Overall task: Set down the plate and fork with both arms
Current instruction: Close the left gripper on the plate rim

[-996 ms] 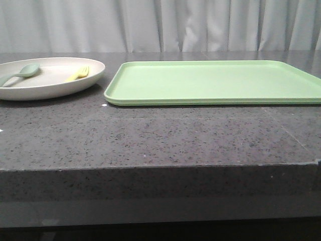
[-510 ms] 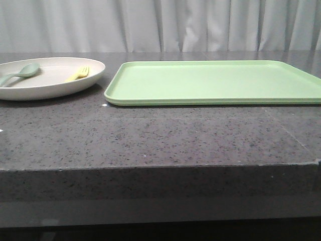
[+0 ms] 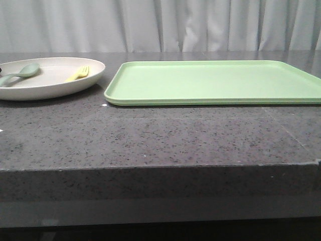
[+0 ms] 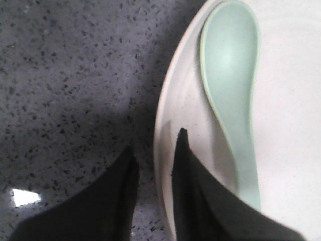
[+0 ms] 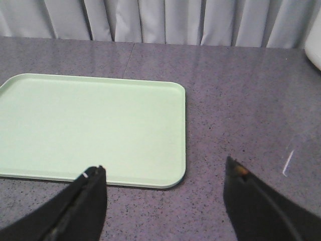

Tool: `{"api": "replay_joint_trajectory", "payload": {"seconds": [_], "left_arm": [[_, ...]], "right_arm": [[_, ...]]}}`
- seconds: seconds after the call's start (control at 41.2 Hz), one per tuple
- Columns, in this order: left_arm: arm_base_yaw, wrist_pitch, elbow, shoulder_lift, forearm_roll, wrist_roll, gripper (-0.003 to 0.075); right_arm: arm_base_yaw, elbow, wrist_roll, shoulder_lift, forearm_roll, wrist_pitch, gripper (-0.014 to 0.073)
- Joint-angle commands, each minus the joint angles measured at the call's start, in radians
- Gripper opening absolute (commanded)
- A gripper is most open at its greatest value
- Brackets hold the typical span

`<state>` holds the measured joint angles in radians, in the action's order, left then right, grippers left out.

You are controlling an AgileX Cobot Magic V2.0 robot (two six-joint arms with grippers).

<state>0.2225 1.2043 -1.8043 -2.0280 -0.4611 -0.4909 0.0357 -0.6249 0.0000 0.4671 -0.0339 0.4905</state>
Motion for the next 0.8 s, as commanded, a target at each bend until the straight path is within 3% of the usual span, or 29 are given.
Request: {"api": "replay_joint_trajectory", "payload": {"seconds": [0.0,0.17,0.486,0.777], "left_arm": [[-0.006,-0.019,-0.033,0.056,-0.028,-0.003,0.0076],[-0.006,-0.014,-0.033,0.056,-0.023,-0.003,-0.0015],[-0.006,-0.032,-0.033,0.056,-0.023,-0.003,-0.0018],[-0.006,0.034,-0.033,0.095,-0.137,0.019,-0.0018]], "right_arm": [[0.001,-0.035,0.0,0.015,0.01,-0.082,0.0519],[0.001,-0.035,0.0,0.015,0.01,-0.082,0.0519],[0.001,-0.035,0.0,0.015,0.01,-0.082,0.0519],[0.001,-0.035,0.0,0.015,0.01,-0.082,0.0519]]}}
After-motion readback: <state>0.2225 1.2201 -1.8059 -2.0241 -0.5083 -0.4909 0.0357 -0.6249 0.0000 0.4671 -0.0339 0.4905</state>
